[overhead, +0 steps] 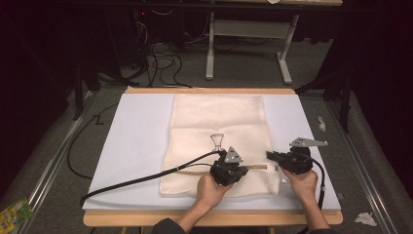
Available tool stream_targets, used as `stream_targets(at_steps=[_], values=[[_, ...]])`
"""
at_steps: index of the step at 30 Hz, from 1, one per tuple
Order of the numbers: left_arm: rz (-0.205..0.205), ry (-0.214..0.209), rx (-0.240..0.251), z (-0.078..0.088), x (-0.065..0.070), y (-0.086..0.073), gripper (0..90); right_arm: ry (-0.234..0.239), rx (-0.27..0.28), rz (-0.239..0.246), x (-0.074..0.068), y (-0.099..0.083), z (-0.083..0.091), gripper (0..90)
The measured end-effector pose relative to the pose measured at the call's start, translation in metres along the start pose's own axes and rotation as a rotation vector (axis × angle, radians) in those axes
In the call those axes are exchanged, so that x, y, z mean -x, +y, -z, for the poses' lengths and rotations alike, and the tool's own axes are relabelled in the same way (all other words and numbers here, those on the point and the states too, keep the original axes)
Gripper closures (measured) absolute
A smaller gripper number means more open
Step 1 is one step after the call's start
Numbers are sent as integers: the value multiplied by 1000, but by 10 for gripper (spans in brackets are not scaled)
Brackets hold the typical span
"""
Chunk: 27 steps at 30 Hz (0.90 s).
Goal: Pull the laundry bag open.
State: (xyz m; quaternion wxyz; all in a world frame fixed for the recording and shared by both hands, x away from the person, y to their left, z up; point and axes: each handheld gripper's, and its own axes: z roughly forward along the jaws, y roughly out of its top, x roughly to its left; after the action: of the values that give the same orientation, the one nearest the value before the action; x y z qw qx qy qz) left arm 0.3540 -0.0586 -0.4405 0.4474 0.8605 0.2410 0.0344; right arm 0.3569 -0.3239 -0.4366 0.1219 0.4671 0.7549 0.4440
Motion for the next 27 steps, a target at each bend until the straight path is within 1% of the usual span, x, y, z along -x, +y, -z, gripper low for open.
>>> stream_targets(at_steps=[3, 7, 10, 11, 14, 18, 21, 23, 24, 27], values=[[-6, 3, -1, 1, 0, -1, 871, -4, -7, 1, 0, 0, 0, 880], [-6, 5, -3, 2, 0, -3, 871, -4, -4, 2, 0, 0, 0, 880], [-4, 9, -2, 5, -2, -4, 871, -12, -2, 2, 0, 0, 1, 880], [10, 8, 1, 8, -6, -6, 871, -9, -1, 2, 1, 0, 1, 881], [20, 6, 9, 9, -8, -7, 871, -12, -5, 2, 2, -1, 1, 880], [13, 5, 6, 11, -8, -8, 871, -15, -5, 2, 1, 0, 1, 880], [7, 14, 2, 14, -8, -8, 871, -22, -6, 3, 1, 1, 2, 881], [21, 18, 7, 20, -13, -10, 871, -24, -9, 3, 3, 1, 2, 880], [21, 18, 7, 20, -13, -10, 871, -26, -11, -1, 3, 1, 2, 880], [38, 12, 12, 24, -18, -12, 871, -27, -10, -1, 4, 1, 3, 881]])
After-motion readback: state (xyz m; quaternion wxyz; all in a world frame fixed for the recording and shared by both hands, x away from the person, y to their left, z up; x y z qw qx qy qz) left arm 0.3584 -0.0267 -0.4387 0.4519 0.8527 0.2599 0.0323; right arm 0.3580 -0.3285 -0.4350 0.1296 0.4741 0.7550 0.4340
